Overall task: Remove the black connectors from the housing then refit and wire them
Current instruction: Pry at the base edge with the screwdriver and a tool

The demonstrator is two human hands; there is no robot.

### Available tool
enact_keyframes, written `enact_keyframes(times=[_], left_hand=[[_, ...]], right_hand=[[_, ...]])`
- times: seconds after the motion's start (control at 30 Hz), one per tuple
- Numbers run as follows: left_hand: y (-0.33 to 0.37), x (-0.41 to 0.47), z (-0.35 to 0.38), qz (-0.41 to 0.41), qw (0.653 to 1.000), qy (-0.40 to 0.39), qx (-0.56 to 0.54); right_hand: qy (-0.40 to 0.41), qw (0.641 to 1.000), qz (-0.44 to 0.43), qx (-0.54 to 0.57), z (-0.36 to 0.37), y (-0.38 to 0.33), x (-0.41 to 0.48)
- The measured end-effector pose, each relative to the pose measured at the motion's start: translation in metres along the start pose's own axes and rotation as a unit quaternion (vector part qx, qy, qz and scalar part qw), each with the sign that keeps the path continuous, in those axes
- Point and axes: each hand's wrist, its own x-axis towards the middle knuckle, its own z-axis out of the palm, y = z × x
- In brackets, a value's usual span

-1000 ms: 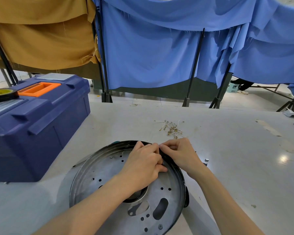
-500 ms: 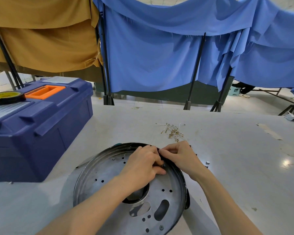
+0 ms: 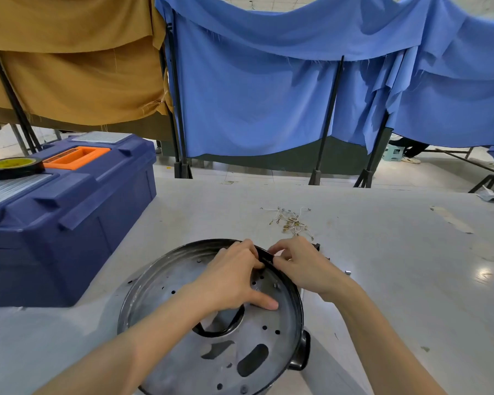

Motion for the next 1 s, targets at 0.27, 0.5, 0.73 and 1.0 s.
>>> enact_keyframes(times=[0.27,0.5,0.73,1.0], left_hand=[[0.002,0.004,-0.009,0.02,0.995,-0.083,-0.06],[0.001,0.01,-0.006,-0.001,0.988,-0.123,-0.093],[-0.007,0.013,-0.012,0.005,0.992,-0.122,-0.042],[-0.012,0.013,-0.01,0.012,0.993,-0.109,-0.038]], right_hand=[[-0.102,0.993,0.061,0.025,-0.018,0.0,-0.006],[-0.029,0.996,0.071,0.044,-0.017,0.004,-0.003],[-0.064,0.987,0.082,0.124,-0.013,0.007,-0.001],[0.186,0.967,0.128,-0.122,-0.055,0.061,0.008]])
